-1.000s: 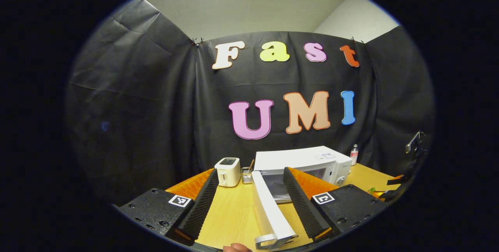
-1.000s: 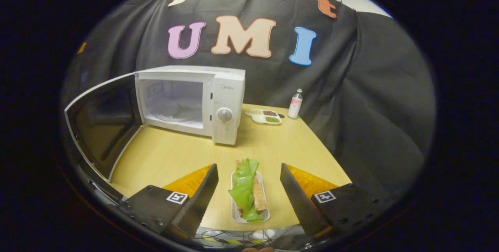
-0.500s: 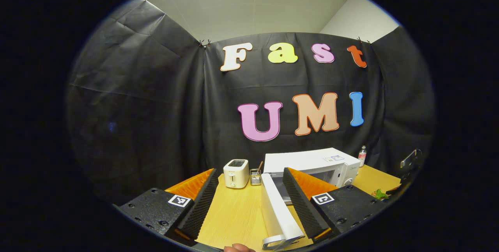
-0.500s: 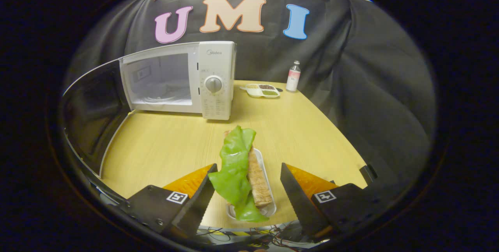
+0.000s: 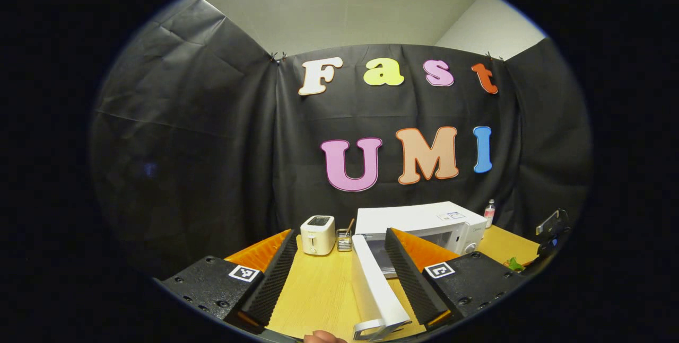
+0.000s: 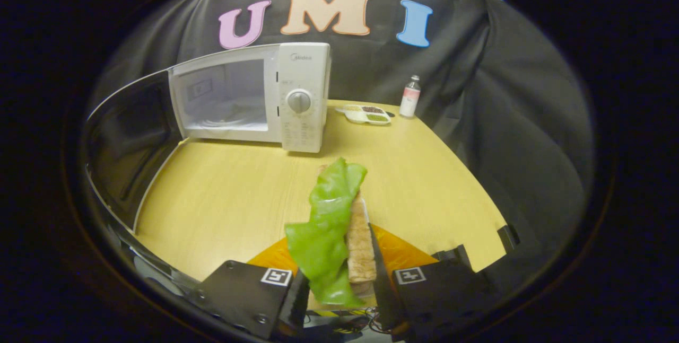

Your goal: Open the microwave oven with the left hand, put the food in, and close the microwave oven.

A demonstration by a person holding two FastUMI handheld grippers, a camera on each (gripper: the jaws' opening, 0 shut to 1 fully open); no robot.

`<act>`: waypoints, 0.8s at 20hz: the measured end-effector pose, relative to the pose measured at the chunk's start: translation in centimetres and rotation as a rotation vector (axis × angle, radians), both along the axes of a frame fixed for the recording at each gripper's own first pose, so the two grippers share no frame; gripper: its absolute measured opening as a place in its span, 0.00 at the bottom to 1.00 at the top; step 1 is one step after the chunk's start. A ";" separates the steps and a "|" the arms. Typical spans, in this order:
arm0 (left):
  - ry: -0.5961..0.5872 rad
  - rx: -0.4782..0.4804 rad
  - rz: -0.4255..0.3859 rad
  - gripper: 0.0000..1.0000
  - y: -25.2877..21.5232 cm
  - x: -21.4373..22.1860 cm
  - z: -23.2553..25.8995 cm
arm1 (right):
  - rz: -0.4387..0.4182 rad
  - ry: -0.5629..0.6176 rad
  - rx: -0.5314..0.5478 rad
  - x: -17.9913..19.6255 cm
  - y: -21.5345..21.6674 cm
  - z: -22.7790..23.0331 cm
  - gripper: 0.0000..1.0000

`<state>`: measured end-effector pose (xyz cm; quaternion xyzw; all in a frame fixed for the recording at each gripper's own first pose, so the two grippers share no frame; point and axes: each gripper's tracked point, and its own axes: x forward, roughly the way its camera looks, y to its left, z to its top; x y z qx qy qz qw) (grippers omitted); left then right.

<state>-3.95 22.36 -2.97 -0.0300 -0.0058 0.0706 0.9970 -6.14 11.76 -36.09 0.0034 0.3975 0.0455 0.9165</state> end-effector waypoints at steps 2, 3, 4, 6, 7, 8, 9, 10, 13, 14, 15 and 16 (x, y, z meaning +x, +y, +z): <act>0.016 -0.016 -0.005 0.97 -0.1 0.0 -0.5 | 0.024 0.018 0.001 -0.3 0.5 -0.2 0.51; 0.018 -0.026 -0.009 0.97 -0.3 0.0 -0.5 | 0.040 0.036 -0.011 -0.5 0.7 -0.7 0.51; 0.017 -0.035 -0.014 0.97 -0.4 -0.1 -0.6 | 0.044 0.017 -0.007 -0.6 0.4 0.0 0.43; 0.016 -0.038 -0.021 0.97 -0.6 -0.3 -0.7 | 0.049 0.028 -0.006 -0.3 0.5 -0.5 0.42; 0.018 -0.036 -0.024 0.97 -0.7 -0.2 -0.7 | 0.038 0.041 -0.001 -0.4 0.5 -0.7 0.36; 0.020 -0.036 -0.024 0.97 -0.8 -0.4 -0.9 | 0.018 0.043 0.007 -0.4 0.4 -0.5 0.43; 0.021 -0.042 -0.026 0.97 -0.8 -0.5 -0.8 | 0.004 0.049 0.009 -0.1 0.3 -0.9 0.34; 0.021 -0.048 -0.027 0.97 -0.9 -0.7 -0.8 | 0.002 0.053 0.022 -0.1 0.5 -1.0 0.38; 0.020 -0.051 -0.029 0.97 -0.9 -1.2 -0.9 | 0.006 0.055 0.023 0.0 0.4 -0.8 0.33; 0.019 -0.048 -0.028 0.97 -1.0 -1.3 -0.8 | 0.005 0.051 0.018 0.0 0.3 -0.7 0.38; 0.018 -0.043 -0.026 0.97 -0.9 -1.3 -0.7 | 0.013 0.051 0.015 0.0 0.4 -0.7 0.38; 0.017 -0.038 -0.025 0.97 -0.8 -1.4 -0.7 | 0.024 0.048 0.007 0.0 0.5 -0.6 0.33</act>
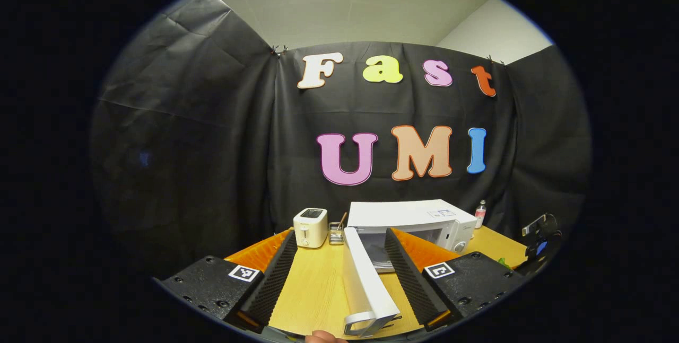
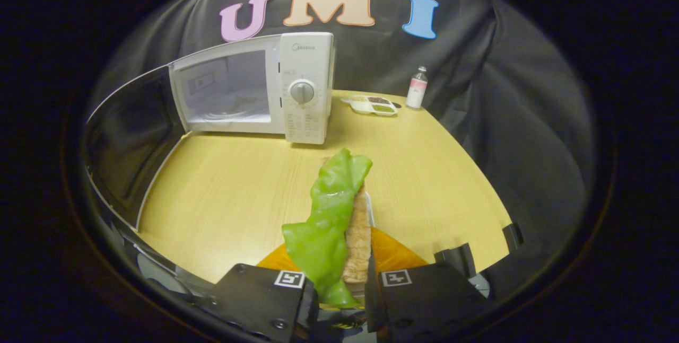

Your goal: Open the microwave oven with the left hand, put the food in, and close the microwave oven.

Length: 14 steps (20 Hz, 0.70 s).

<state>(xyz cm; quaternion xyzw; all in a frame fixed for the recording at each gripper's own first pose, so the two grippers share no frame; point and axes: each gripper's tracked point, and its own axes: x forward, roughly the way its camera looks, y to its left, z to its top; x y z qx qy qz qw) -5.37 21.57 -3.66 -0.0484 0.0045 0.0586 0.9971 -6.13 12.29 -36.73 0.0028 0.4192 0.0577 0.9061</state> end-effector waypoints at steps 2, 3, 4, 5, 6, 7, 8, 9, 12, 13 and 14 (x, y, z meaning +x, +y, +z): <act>-0.004 0.004 -0.007 0.97 -0.2 -0.2 0.1 | 0.029 -0.001 -0.011 -0.1 0.2 0.2 0.37; -0.002 0.004 -0.012 0.97 -0.3 -0.1 0.1 | 0.036 -0.004 -0.013 -0.1 0.1 0.4 0.32; 0.001 0.003 -0.017 0.97 -0.4 -0.2 -0.2 | 0.035 -0.013 -0.014 0.1 0.0 0.9 0.33; 0.006 -0.003 -0.025 0.97 -0.5 -0.4 -0.4 | 0.032 -0.024 -0.015 0.4 -0.1 1.3 0.33; 0.013 -0.011 -0.031 0.97 -0.7 -0.6 -0.8 | 0.029 -0.038 -0.016 0.6 -0.2 1.9 0.32; 0.021 -0.020 -0.032 0.97 -0.7 -0.7 -1.1 | 0.027 -0.052 -0.013 1.0 -0.3 2.6 0.32; 0.029 -0.028 -0.033 0.97 -0.6 -0.8 -1.5 | 0.025 -0.064 -0.012 1.3 -0.3 3.2 0.32; 0.035 -0.035 -0.032 0.97 -0.6 -0.9 -1.6 | 0.024 -0.077 -0.008 1.6 -0.3 3.8 0.32; 0.040 -0.033 -0.031 0.97 -0.3 -1.1 -2.0 | 0.029 -0.108 0.014 2.5 0.8 5.7 0.33; 0.047 -0.023 -0.031 0.97 -0.2 -1.3 -2.2 | 0.031 -0.117 0.030 2.8 1.5 6.2 0.33; 0.045 -0.013 -0.029 0.97 0.1 -1.3 -2.1 | 0.033 -0.125 0.050 3.1 2.4 6.8 0.37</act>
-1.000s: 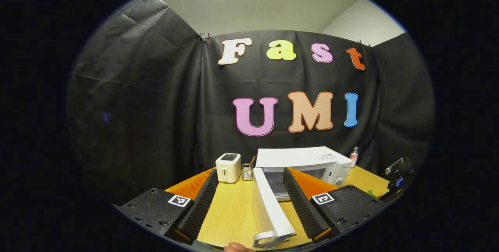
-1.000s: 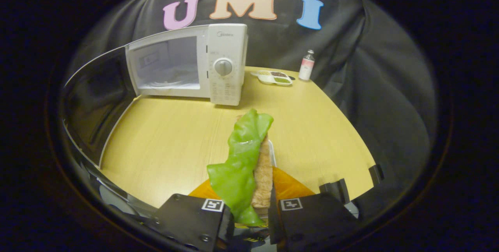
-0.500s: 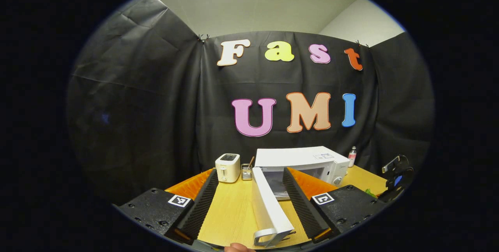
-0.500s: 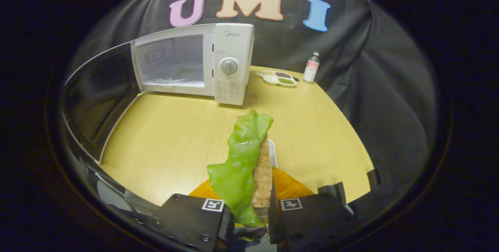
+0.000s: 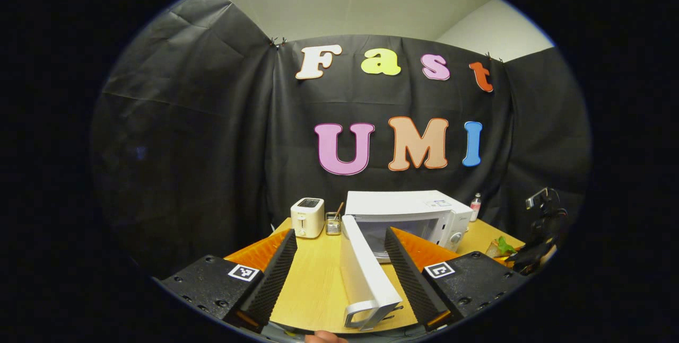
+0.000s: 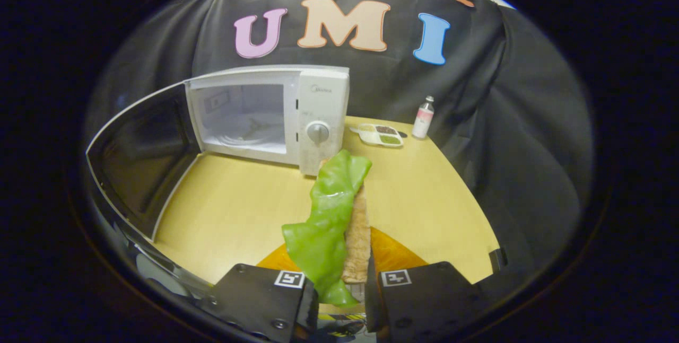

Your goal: Open the microwave oven with the left hand, put the food in, and close the microwave oven.

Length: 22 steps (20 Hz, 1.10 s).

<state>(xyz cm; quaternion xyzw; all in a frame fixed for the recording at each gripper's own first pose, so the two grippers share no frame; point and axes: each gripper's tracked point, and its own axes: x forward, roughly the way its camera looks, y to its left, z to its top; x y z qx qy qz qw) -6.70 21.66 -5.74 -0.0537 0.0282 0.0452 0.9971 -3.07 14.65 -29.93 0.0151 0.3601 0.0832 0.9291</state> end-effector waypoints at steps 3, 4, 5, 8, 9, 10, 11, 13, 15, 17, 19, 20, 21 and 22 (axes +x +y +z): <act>0.003 0.024 0.001 1.00 0.4 -0.3 0.0 | 0.023 -0.015 0.064 0.9 3.3 1.2 0.33; 0.003 0.033 0.003 0.97 0.6 -0.5 0.0 | 0.032 -0.016 0.084 1.2 4.5 1.5 0.33; 0.004 0.039 0.005 0.97 0.7 -0.6 0.0 | 0.041 -0.017 0.105 1.4 5.8 1.8 0.33; 0.006 0.028 0.022 0.97 1.4 -1.2 -0.4 | 0.058 0.005 0.169 2.1 9.7 1.9 0.33; -0.003 0.019 0.020 0.97 1.5 -1.3 -0.2 | 0.054 0.018 0.206 2.3 11.2 1.9 0.33; -0.006 0.014 0.012 0.97 1.4 -1.4 -0.3 | 0.045 0.033 0.249 2.6 12.6 1.9 0.37; -0.009 0.013 -0.006 0.97 1.0 -1.3 -0.5 | 0.029 0.049 0.289 3.0 13.9 1.9 0.33; -0.013 0.014 -0.041 0.97 0.5 -0.9 -0.8 | -0.005 0.078 0.362 4.1 16.5 1.8 0.33; 0.000 0.017 -0.061 0.99 0.6 -0.6 -1.3 | -0.048 0.097 0.446 5.2 18.9 2.0 0.32; 0.005 0.030 -0.068 0.97 0.8 -0.2 -1.3 | -0.102 0.113 0.525 6.4 20.9 1.9 0.33; 0.009 0.044 -0.072 0.97 1.0 0.0 -1.4 | -0.160 0.140 0.589 7.6 22.5 1.4 0.37; 0.014 0.050 -0.075 0.97 1.1 0.1 -1.6 | -0.192 0.168 0.609 8.2 23.0 0.8 0.33; 0.018 0.050 -0.078 0.97 1.1 0.2 -1.8 | -0.231 0.182 0.636 8.8 23.4 0.7 0.32; 0.024 0.049 -0.078 0.97 1.1 0.2 -2.0 | -0.267 0.192 0.667 9.7 23.8 0.5 0.32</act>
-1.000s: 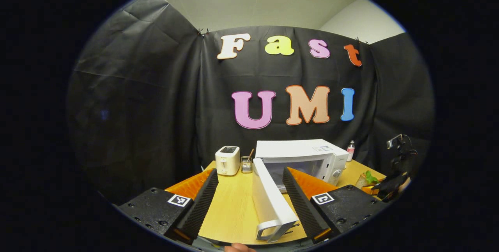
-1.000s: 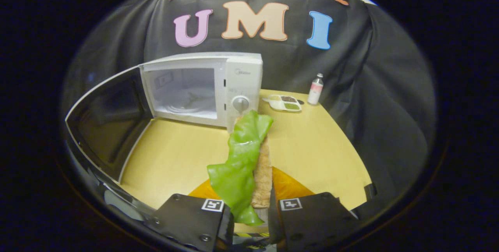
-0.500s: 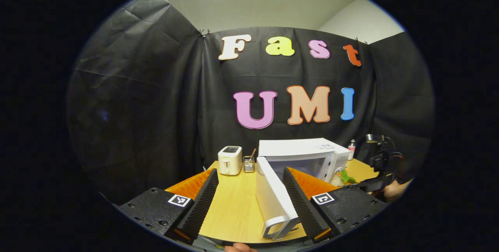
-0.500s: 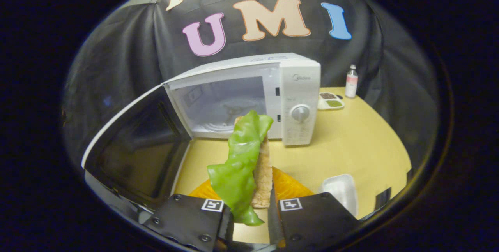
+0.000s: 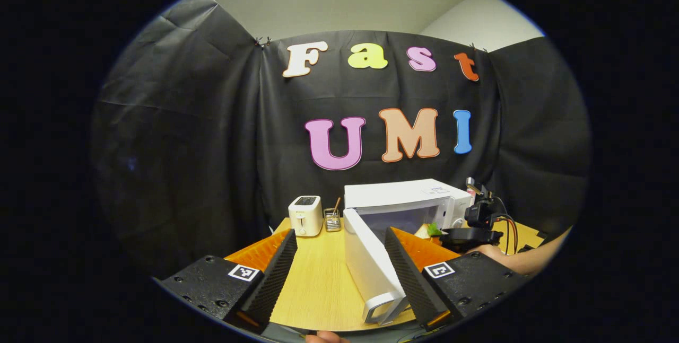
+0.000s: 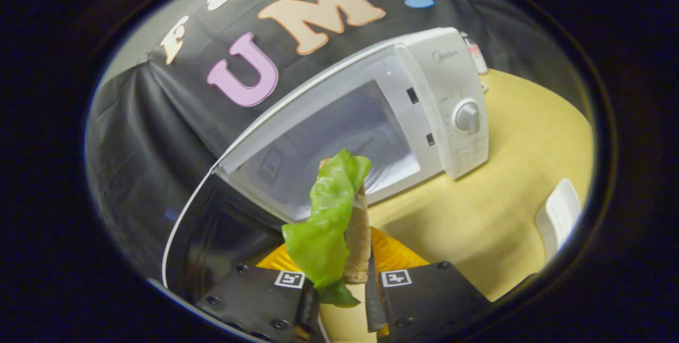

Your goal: Open the microwave oven with the left hand, put the food in, and close the microwave oven.

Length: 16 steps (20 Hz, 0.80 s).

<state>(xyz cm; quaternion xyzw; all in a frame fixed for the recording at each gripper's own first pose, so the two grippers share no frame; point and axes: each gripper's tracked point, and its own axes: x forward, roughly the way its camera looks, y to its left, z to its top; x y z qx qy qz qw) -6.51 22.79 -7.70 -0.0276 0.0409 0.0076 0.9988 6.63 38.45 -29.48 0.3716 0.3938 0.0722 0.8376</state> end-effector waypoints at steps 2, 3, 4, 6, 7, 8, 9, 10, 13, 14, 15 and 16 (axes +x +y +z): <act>0.015 -0.014 0.002 0.97 0.1 0.0 -0.6 | -0.053 0.024 0.056 1.6 1.0 -0.1 0.32; 0.025 -0.036 0.002 0.97 0.1 0.1 -0.8 | -0.080 0.033 0.077 2.5 1.2 0.1 0.37; 0.033 -0.067 0.002 0.97 0.0 0.0 -1.0 | -0.105 0.037 0.103 3.3 1.7 0.0 0.37; 0.046 -0.112 0.011 0.97 0.0 0.2 -1.5 | -0.154 0.050 0.149 4.9 2.4 -0.2 0.32; 0.050 -0.123 0.019 0.97 0.2 0.2 -1.6 | -0.182 0.050 0.167 5.6 2.8 -0.2 0.32; 0.054 -0.128 0.024 0.97 0.4 0.2 -1.8 | -0.213 0.047 0.180 6.3 3.1 -0.1 0.37; 0.061 -0.126 0.023 0.97 0.5 0.3 -2.1 | -0.240 0.038 0.192 7.1 3.4 -0.1 0.32; 0.067 -0.121 0.026 0.95 0.7 0.4 -2.3 | -0.266 0.027 0.199 8.0 3.8 -0.2 0.32; 0.064 -0.112 0.023 0.96 1.1 0.9 -2.3 | -0.330 0.033 0.220 9.5 4.8 -1.1 0.37; 0.065 -0.109 0.023 0.96 1.1 1.1 -2.4 | -0.354 0.031 0.231 9.9 5.0 -1.5 0.37; 0.068 -0.108 0.022 0.96 1.2 1.3 -2.4 | -0.382 0.033 0.242 10.3 5.1 -2.0 0.37; 0.070 -0.109 0.024 0.96 1.2 1.6 -2.5 | -0.408 0.036 0.258 10.6 5.2 -2.2 0.37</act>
